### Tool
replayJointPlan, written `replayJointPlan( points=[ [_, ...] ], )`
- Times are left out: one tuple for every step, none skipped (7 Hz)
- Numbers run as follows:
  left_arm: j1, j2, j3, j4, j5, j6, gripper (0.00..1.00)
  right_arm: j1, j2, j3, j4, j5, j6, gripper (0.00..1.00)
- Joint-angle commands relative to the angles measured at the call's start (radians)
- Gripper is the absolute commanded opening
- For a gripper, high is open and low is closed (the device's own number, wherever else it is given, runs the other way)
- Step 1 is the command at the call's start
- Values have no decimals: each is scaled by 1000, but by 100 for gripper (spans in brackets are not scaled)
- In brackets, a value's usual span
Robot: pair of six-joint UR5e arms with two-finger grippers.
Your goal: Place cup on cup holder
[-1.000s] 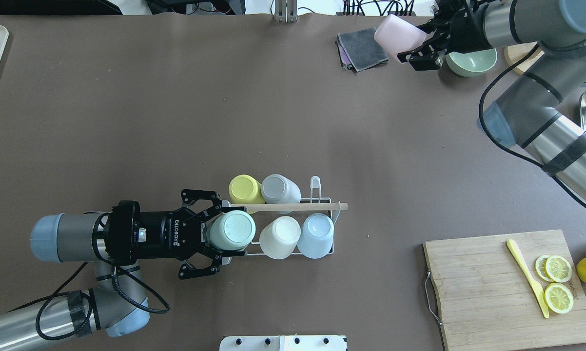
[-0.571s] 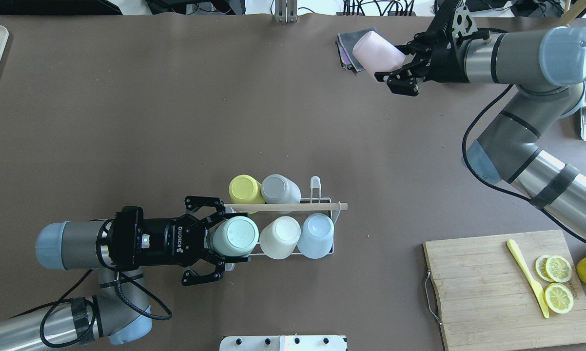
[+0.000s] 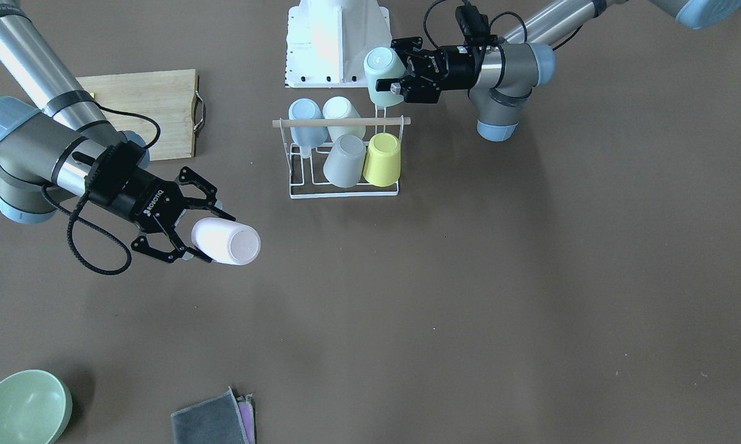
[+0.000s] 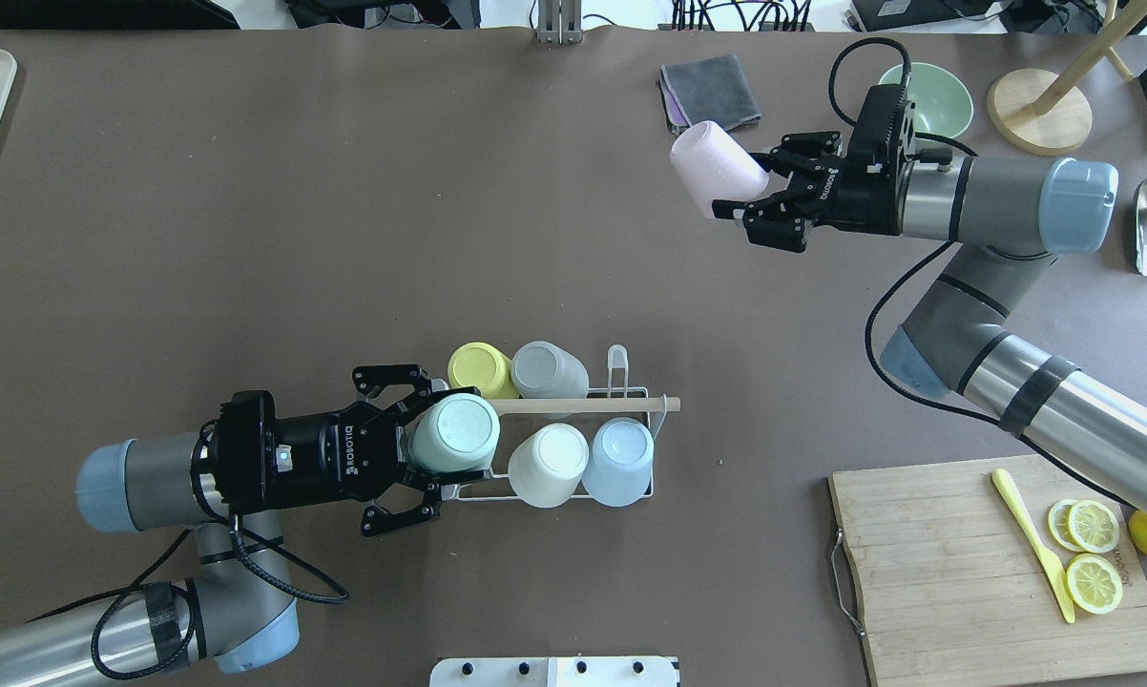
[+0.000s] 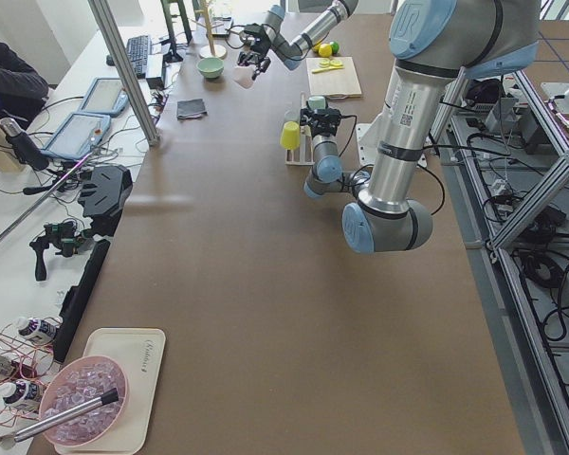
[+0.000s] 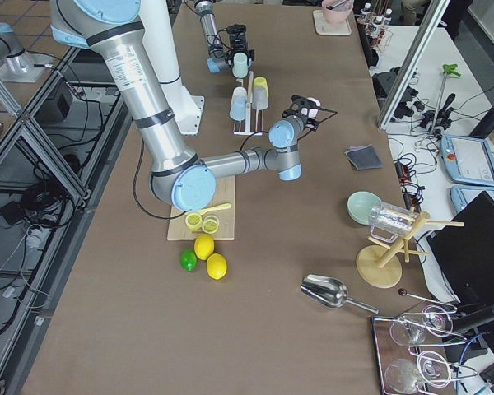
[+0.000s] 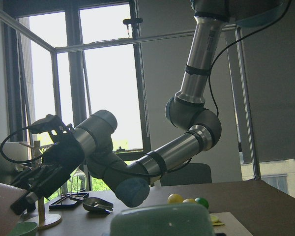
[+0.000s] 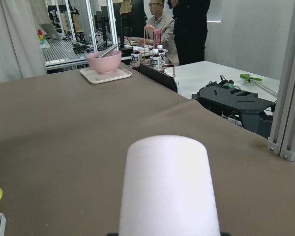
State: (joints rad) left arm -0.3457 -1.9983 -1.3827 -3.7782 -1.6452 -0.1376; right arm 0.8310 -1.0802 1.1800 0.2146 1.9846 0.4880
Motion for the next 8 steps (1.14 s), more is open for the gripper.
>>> replayJointPlan(
  points=[
    [1, -22, 40, -6, 5, 3, 8, -6, 58, -106, 155, 16, 3, 36],
    [1, -28, 42, -6, 5, 3, 9, -7, 89, -126, 196, 57, 6, 34],
    [1, -34, 51, -6, 4, 3, 9, -21, 120, -123, 206, 100, 6, 34],
    [10, -36, 59, -6, 4, 4, 9, -55, 144, -118, 204, 124, 7, 34],
    [14, -36, 66, -6, 4, 3, 10, -96, 169, -106, 197, 126, 30, 34],
    [20, -34, 73, -6, 4, 3, 10, -130, 167, -82, 186, 122, 38, 34],
    [22, -36, 73, -6, 4, 1, 11, -145, 157, -57, 186, 119, 37, 34],
    [25, -34, 74, -5, 4, 1, 11, -150, 149, -53, 207, 117, 29, 34]
  ],
)
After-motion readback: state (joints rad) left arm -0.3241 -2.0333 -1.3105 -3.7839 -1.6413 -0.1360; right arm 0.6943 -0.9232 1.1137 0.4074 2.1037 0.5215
